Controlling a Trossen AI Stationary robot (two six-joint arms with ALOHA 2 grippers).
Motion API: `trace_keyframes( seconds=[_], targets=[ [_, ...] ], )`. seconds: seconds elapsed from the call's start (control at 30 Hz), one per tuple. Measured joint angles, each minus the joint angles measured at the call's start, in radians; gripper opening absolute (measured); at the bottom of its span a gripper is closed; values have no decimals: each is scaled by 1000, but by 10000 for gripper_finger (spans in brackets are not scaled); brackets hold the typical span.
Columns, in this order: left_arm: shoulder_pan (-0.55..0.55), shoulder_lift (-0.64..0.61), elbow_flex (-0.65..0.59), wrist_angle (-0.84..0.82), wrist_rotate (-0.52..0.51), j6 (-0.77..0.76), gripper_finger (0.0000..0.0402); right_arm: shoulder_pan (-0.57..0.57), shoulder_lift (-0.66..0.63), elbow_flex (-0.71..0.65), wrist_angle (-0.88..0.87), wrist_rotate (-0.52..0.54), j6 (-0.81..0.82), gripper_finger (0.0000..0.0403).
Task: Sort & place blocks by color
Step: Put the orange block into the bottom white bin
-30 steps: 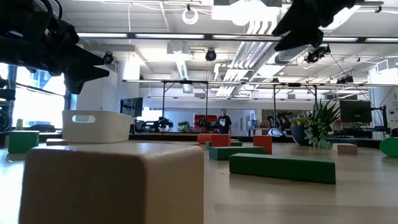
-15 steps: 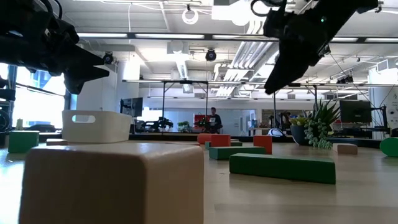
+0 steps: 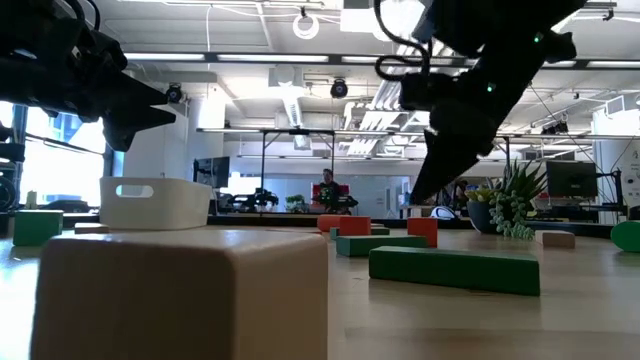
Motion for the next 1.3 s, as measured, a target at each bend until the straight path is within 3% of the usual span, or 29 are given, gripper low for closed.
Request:
trace_keyframes(
  seconds=[0.23, 0.47, 0.93, 1.3],
  targets=[
    [0, 0, 0, 0, 0, 0, 170, -26, 66, 0, 11, -63, 32, 249],
    [0, 0, 0, 0, 0, 0, 170, -27, 87, 0, 12, -54, 49, 244],
    [0, 0, 0, 0, 0, 0, 170, -67, 87, 1, 18, -141, 83, 109],
    [0, 0, 0, 0, 0, 0, 170, -37, 81, 1, 11, -141, 127, 107]
  ],
)
